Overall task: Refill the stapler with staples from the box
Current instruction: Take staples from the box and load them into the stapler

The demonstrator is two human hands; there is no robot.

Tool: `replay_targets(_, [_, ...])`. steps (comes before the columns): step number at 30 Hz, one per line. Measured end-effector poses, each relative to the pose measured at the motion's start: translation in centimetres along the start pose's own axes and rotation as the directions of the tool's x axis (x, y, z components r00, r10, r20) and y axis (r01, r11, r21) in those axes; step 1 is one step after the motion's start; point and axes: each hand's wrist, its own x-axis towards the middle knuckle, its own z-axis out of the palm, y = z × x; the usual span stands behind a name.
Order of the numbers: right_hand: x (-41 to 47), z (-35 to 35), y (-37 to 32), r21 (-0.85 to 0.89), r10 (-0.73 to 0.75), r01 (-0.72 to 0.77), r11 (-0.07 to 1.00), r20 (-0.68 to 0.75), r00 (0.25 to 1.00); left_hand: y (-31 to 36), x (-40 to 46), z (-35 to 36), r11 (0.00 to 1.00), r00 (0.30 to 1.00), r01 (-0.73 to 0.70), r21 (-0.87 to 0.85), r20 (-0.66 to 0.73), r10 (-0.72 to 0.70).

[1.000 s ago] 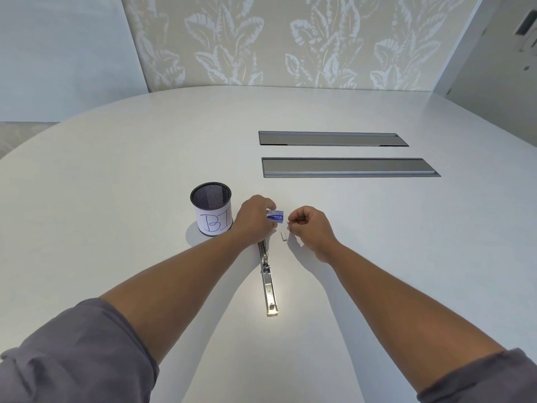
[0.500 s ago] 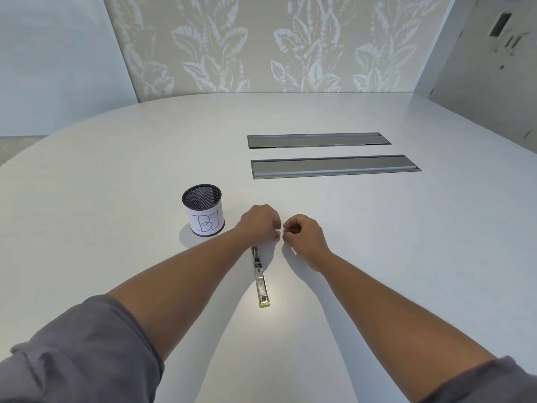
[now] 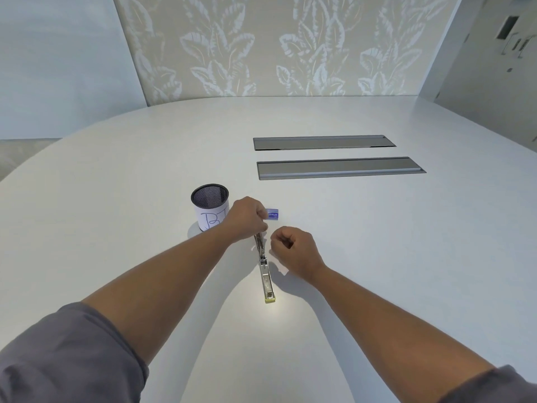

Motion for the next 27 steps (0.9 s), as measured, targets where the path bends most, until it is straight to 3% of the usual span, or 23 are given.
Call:
replay_targets(9, [-1.3,2.0,-1.4,-0.037,-0.020,0.023,0.999,0.066,0.998,-1.4,-1.2,-0.4,0.978,0.991,0.135,-0.161,0.022,-0.133])
replay_targets(15, [-1.7,1.9,-1.5,-0.091,-0.020,0.027,0.995,0.076,0.997,-2.1,-1.8,-0.2,0.962,0.991,0.131,-0.238,0.057,-0.121])
replay_targets(27, [-1.8,1.8,-1.4,-0.084,-0.043,0.044,0.995,0.011,0.999,-2.0,-2.3,-0.1,0.977,0.988,0.105,-0.185,0.132,-0.081])
